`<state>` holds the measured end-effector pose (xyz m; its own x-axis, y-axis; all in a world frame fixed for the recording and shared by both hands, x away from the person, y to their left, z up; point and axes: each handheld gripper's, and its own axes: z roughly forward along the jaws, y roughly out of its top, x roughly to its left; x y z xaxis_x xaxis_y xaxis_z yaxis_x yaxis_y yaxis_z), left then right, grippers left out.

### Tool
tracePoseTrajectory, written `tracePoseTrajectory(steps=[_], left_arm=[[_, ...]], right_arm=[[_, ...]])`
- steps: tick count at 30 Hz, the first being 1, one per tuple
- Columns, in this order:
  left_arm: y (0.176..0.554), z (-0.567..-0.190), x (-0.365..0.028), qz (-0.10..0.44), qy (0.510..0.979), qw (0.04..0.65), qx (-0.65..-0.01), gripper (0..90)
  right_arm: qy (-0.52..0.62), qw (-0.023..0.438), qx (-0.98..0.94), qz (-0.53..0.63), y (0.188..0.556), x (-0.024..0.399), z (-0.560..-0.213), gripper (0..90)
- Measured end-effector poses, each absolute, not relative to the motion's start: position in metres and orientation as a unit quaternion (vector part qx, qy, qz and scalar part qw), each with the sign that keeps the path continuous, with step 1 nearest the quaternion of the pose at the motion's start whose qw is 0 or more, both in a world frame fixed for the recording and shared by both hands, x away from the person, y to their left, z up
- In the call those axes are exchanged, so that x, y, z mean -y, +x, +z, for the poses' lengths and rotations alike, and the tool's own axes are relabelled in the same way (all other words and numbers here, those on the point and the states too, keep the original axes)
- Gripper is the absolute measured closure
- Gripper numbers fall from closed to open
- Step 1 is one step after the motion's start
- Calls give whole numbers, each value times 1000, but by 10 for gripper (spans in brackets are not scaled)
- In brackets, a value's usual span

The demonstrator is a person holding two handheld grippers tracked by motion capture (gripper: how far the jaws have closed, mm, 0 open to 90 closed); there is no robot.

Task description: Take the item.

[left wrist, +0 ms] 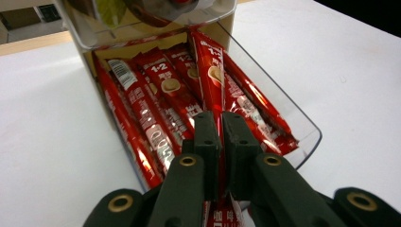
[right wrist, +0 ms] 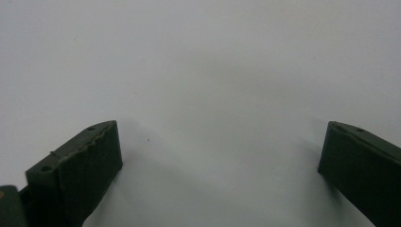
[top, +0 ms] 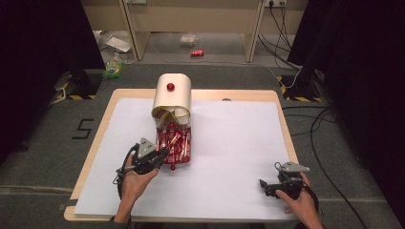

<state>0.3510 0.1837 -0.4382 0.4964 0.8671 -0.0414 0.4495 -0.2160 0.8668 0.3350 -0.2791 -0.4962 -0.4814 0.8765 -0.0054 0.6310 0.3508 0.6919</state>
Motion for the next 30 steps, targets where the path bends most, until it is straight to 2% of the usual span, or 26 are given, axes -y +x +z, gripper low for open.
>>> tracePoseTrajectory(steps=[30], left_arm=[[330,-430,-222,251,717,456,-463,844]], right_arm=[[471,193,-799,320,335,279,-496,6]])
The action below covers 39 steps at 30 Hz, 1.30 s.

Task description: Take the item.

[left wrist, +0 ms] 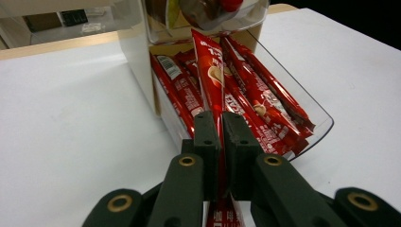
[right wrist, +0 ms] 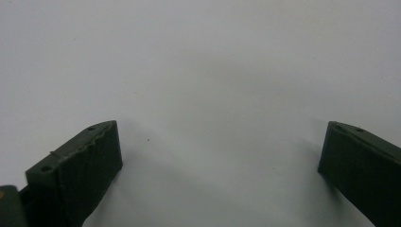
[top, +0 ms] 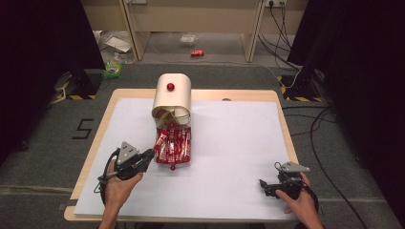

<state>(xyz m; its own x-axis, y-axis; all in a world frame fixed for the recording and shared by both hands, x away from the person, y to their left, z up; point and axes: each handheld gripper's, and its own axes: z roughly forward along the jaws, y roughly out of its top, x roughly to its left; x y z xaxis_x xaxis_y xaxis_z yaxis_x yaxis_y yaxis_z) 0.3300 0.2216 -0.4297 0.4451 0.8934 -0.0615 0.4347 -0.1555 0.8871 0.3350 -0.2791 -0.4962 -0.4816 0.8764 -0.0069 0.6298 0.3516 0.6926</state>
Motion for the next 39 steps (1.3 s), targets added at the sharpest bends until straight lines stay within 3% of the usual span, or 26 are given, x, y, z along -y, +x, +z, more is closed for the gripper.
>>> tracePoseTrajectory(steps=[39], left_arm=[[332,-437,-271,282,671,447,-520,841]], right_arm=[[472,193,-799,320,335,279,-496,6]])
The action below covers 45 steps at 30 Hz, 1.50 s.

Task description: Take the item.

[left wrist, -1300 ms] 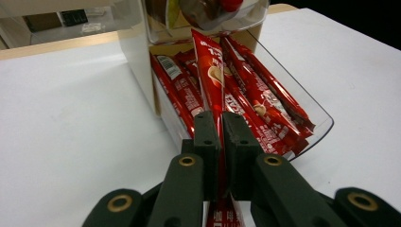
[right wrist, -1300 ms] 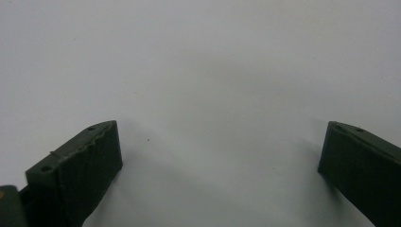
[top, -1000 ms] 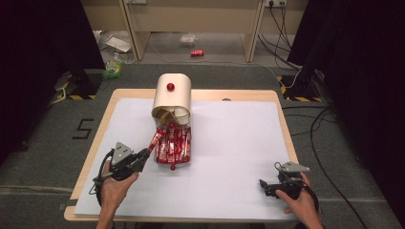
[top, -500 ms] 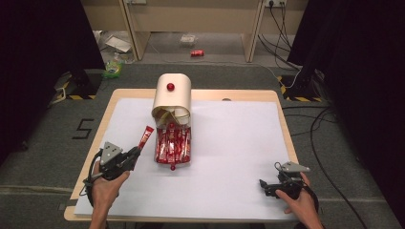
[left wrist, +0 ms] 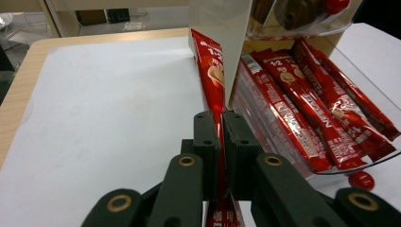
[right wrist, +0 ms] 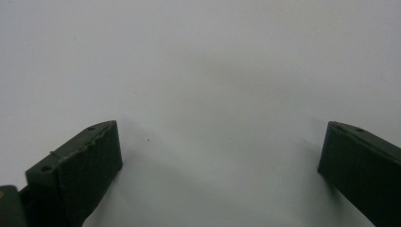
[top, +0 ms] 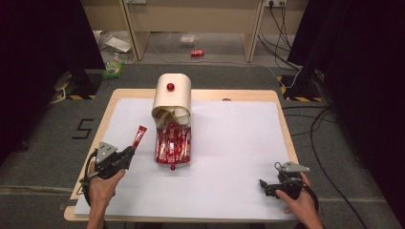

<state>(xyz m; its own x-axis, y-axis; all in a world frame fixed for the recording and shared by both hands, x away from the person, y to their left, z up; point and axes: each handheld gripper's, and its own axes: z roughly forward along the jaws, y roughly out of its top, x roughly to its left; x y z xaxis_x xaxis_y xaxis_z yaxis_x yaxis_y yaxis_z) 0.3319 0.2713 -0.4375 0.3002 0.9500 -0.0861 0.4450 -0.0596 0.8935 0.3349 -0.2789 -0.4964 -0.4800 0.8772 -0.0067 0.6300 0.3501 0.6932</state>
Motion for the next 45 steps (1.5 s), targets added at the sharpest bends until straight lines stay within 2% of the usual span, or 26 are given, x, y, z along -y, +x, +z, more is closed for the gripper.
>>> tracePoseTrajectory(steps=[16,45], left_arm=[[336,-445,-287,290,652,446,-541,840],[346,-468,-296,284,652,418,-565,835]], right_arm=[[473,193,-798,320,335,279,-496,6],[472,193,-798,320,335,279,-496,6]])
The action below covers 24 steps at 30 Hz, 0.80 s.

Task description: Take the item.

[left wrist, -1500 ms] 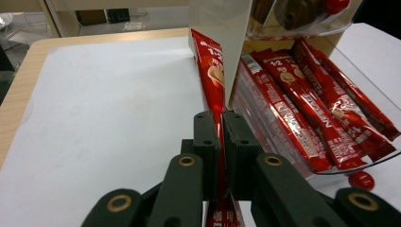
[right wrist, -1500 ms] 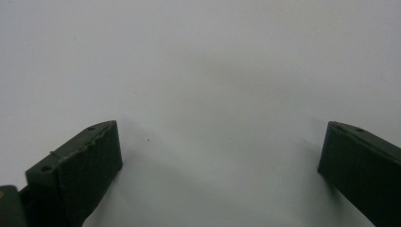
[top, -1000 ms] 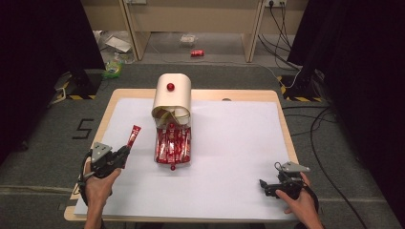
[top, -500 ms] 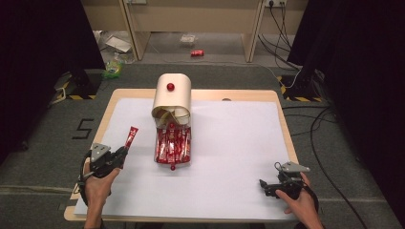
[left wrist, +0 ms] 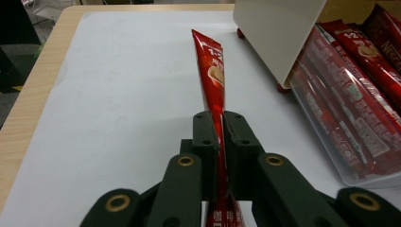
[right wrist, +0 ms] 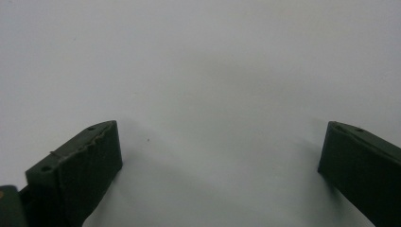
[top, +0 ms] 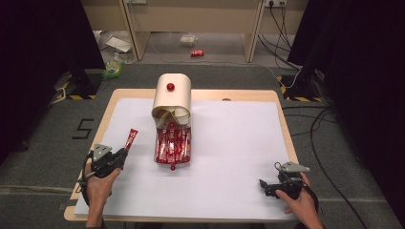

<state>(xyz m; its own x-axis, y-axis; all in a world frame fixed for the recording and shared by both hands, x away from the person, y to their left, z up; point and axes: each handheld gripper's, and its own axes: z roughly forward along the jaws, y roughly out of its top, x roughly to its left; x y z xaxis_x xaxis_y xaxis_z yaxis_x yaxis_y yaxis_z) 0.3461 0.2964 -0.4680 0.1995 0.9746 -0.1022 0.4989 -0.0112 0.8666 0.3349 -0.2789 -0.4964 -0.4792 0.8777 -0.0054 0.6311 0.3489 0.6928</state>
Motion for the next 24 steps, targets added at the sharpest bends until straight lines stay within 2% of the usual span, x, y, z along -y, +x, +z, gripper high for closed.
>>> tracePoseTrajectory(steps=[24], left_arm=[[351,-483,-300,275,656,399,-579,832]], right_arm=[[472,193,-798,320,335,279,-496,6]])
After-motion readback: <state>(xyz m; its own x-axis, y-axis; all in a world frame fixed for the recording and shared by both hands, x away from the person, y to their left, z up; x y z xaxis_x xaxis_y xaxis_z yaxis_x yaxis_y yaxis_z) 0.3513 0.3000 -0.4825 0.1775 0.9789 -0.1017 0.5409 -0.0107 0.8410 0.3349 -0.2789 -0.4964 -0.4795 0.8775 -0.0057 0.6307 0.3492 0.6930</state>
